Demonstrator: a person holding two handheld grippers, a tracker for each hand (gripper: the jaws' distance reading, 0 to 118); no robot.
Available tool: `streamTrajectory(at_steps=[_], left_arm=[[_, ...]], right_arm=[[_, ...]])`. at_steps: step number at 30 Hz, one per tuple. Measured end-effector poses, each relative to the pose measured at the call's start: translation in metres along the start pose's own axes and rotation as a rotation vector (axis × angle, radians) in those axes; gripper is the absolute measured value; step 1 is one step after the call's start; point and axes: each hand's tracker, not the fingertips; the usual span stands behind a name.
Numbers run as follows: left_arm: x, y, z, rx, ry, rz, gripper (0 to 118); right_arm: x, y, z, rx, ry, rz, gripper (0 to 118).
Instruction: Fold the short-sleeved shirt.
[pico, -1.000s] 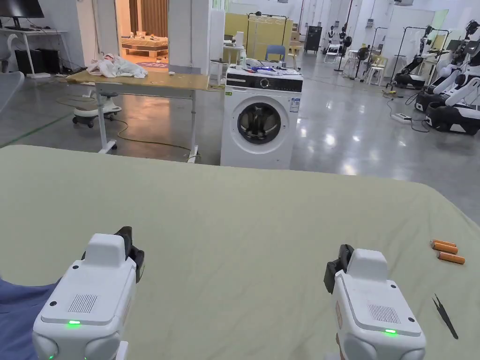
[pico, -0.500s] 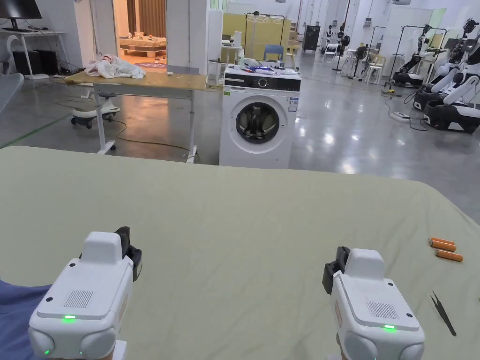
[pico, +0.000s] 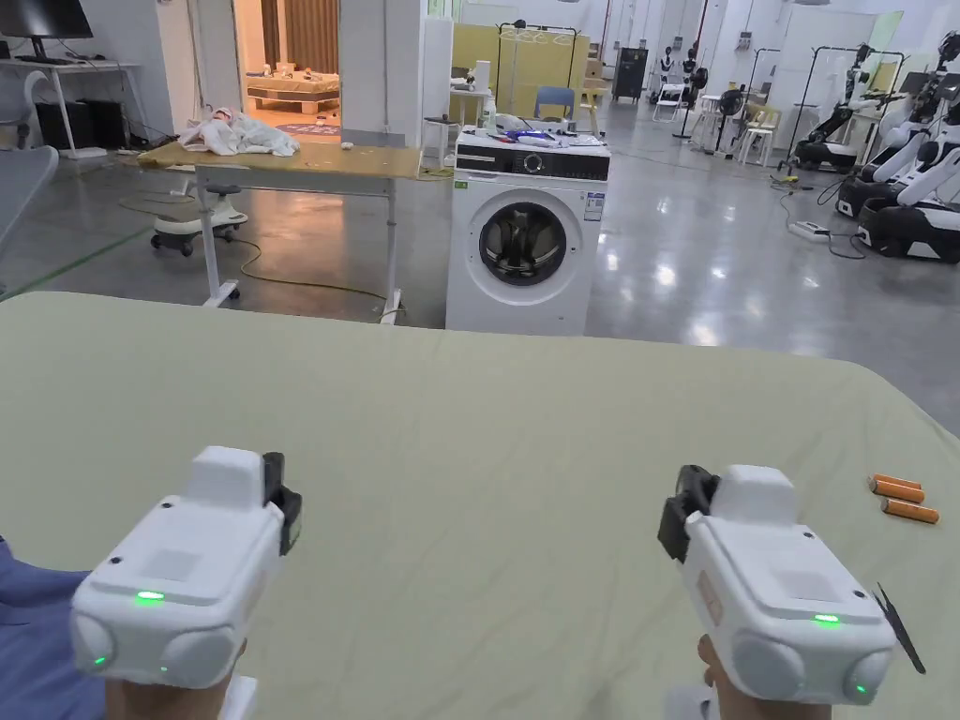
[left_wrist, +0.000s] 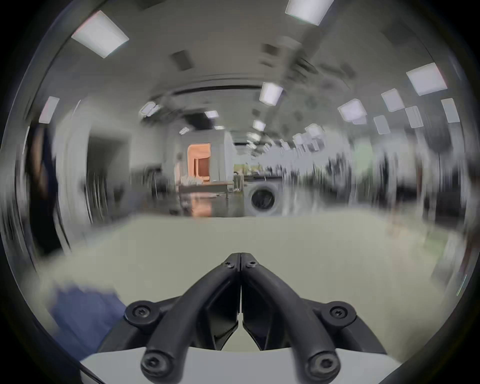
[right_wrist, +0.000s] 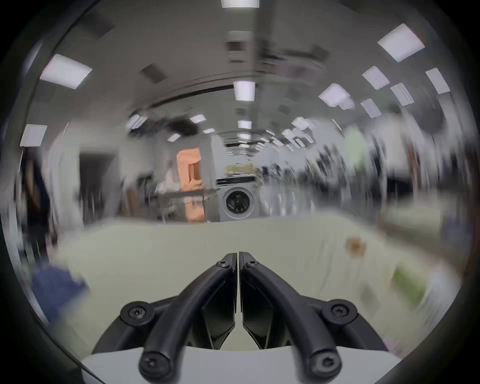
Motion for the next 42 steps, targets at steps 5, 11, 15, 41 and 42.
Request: streamTrajectory(at_steps=[5, 11, 15, 41, 42], left_arm=[[0.039, -0.022, -0.004, 0.011, 0.106, -0.736, 0], [0.036, -0.008, 0.011, 0.026, 0.118, -0.706, 0], [0.015, 0.011, 0.013, 0.004, 0.081, -0.250, 0], [-0.022, -0.005, 0.012, 0.036, 0.021, 0.294, 0], [-0.025, -0.005, 0.013, 0.020, 0.022, 0.292, 0]], right_arm=[[-0.038, -0.010, -0.007, -0.004, -0.025, 0.910, 0], [-0.037, -0.007, 0.006, -0.016, -0.033, 0.937, 1], [-0.027, 0.003, 0.008, -0.048, -0.040, 0.566, 1], [-0.013, -0.012, 0.007, -0.045, -0.106, -0.159, 0], [-0.015, -0.013, 0.006, -0.048, -0.103, -0.157, 0]])
